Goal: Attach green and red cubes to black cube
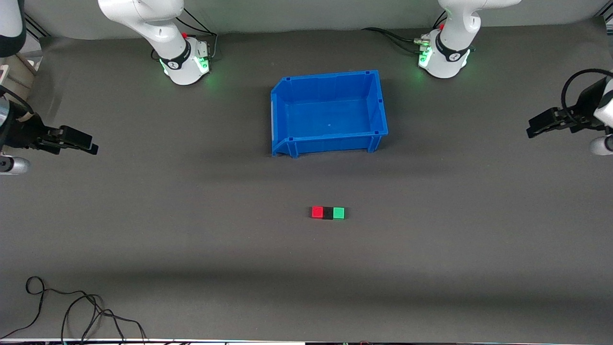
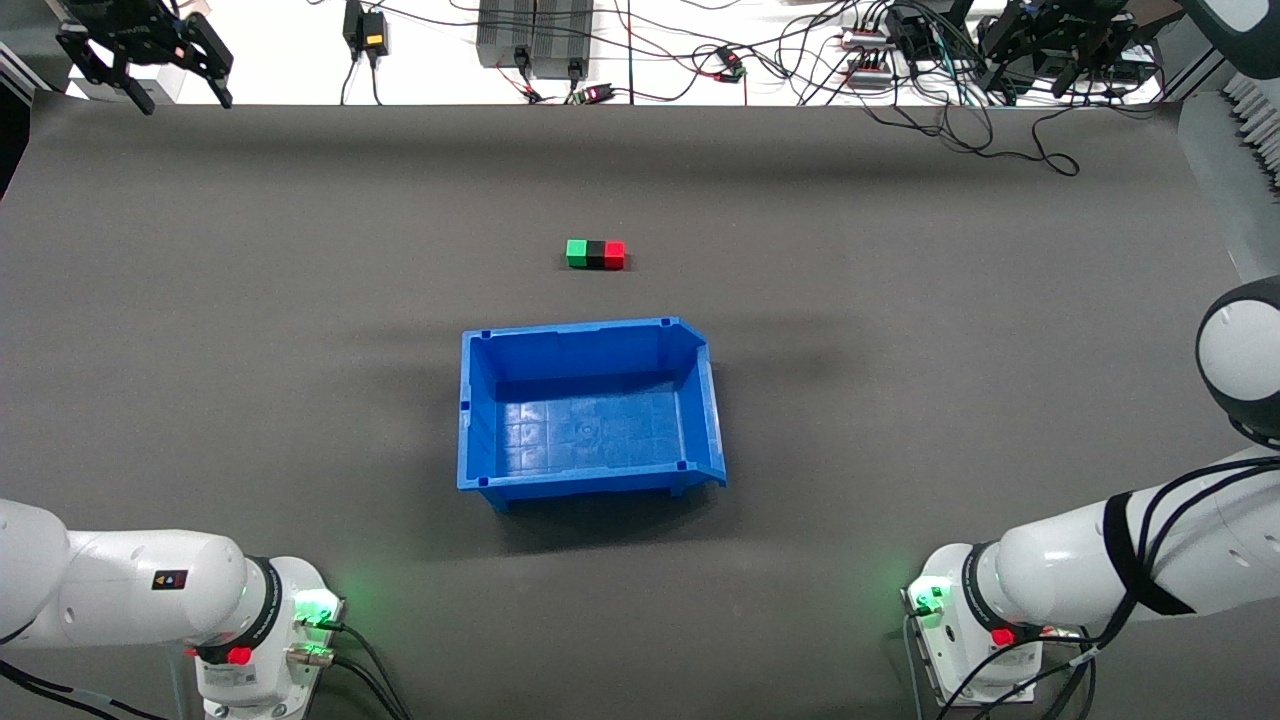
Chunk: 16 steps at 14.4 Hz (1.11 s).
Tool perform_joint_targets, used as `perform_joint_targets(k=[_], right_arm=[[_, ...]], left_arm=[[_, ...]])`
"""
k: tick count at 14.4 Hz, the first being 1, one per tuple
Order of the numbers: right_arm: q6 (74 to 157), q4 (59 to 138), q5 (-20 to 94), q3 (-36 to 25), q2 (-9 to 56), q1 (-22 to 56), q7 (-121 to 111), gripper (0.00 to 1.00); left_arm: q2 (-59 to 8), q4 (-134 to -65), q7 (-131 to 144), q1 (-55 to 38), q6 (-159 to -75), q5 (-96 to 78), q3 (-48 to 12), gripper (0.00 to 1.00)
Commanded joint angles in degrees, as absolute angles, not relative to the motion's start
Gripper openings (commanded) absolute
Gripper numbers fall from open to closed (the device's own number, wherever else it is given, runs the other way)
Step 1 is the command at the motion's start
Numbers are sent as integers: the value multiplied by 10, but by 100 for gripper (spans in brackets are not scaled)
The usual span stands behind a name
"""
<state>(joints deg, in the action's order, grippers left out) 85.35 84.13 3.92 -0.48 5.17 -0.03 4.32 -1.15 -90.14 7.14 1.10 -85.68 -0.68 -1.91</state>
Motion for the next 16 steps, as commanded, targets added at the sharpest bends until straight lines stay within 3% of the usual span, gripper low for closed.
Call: perform_joint_targets(k=[1, 4, 10, 13, 16], right_arm=[[863, 873, 29, 21, 14, -21, 42, 100], [870, 919, 28, 27, -23, -26, 54, 100], [868, 921, 25, 73, -25, -53, 104, 100], [867, 920, 20, 65, -22, -28, 105, 100], [868, 919, 14, 14, -18, 22, 111, 100]], left_arm=[[-6, -928, 60, 15, -890, -12, -21, 97], [-10, -938, 61, 14, -904, -12, -21, 98], [-12, -934, 60, 15, -895, -12, -21, 99], [-14, -935, 66, 7, -891, -12, -23, 99], [-18, -933, 69, 11, -893, -13, -24, 99]])
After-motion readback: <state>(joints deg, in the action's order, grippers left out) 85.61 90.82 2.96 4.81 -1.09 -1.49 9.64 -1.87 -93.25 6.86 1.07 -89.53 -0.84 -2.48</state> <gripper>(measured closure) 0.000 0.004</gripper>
